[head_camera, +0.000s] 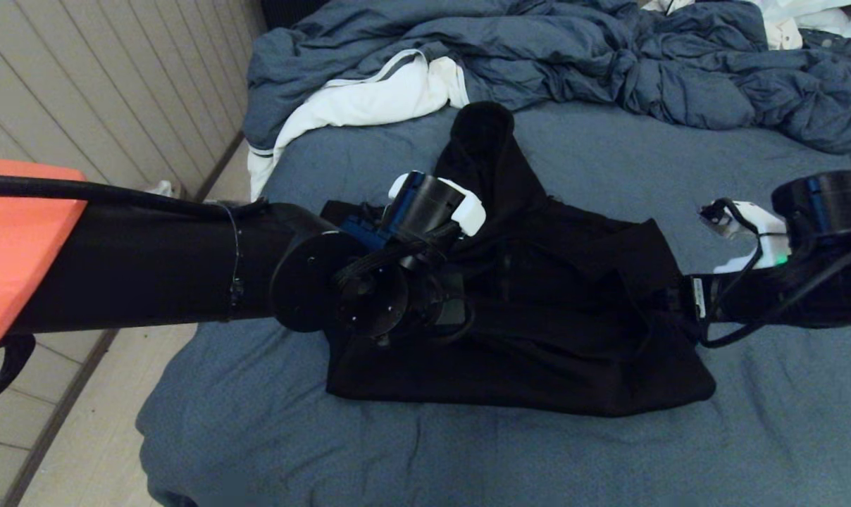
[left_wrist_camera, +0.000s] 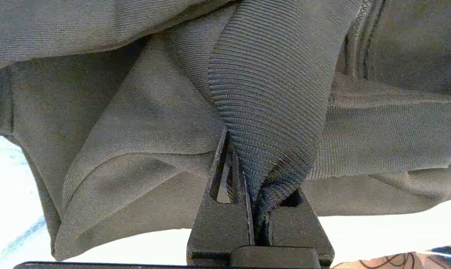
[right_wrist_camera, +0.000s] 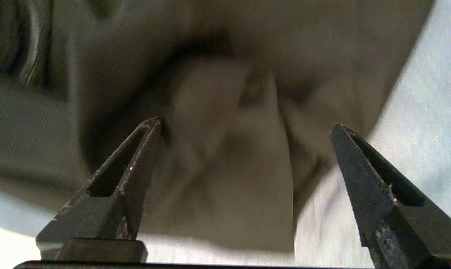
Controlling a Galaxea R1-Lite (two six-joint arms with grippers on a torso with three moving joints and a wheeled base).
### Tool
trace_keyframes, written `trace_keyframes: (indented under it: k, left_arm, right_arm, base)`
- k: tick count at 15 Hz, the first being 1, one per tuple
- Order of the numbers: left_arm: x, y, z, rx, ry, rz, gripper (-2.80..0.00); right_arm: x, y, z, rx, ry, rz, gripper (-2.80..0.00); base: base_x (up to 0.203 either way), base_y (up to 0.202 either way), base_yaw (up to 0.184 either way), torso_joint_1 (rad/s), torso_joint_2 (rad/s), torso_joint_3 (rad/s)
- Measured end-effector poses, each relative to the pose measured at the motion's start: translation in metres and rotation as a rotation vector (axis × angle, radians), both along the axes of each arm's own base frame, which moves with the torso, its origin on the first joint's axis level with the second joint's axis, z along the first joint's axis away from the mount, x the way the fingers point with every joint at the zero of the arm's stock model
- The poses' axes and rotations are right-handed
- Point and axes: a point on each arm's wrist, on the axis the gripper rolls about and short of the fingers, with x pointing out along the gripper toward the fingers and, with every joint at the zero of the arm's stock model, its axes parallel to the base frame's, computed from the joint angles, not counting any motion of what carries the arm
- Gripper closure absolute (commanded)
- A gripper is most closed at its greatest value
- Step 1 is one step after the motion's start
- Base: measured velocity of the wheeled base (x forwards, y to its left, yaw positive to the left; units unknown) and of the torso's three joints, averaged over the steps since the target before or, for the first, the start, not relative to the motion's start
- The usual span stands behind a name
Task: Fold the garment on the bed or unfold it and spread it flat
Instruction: Fold the black sweatshirt
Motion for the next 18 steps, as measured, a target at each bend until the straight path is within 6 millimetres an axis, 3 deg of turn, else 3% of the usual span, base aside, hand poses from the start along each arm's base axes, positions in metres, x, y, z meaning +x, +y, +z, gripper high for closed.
trace_keyframes:
  k: [7,8,10,11,18]
  left_arm:
    - [0.000,-0.003,-0.001,-0.001,-0.002,-0.005,0.00]
    - [0.000,-0.003,-0.002,0.001,-0.001,-0.005,0.00]
    - [0.000,-0.003,-0.002,0.001,-0.001,-0.006,0.00]
    - [0.000,-0.003,-0.003,0.001,0.000,-0.005,0.00]
    - [-0.003,0.000,0.002,-0.003,-0.003,-0.006,0.00]
  right_arm:
    - [0.019,0.013,-0.018,0.011,0.031,0.054,-2.80]
    - [0.021,0.013,-0.020,0.010,0.038,0.056,0.00]
    - [0.024,0.013,-0.021,0.011,0.038,0.055,0.00]
    - [0.025,0.013,-0.019,0.012,0.035,0.053,-2.80]
    - [0.021,0.015,-0.010,0.011,0.003,0.058,-2.80]
  base:
    - [0.000,0.000,0.000,0.000,0.00,0.000]
    - [0.000,0.000,0.000,0.000,0.00,0.000]
    - [0.000,0.000,0.000,0.000,0.00,0.000]
    - [0.000,0.000,0.000,0.000,0.00,0.000]
    - [0.000,0.000,0.000,0.000,0.00,0.000]
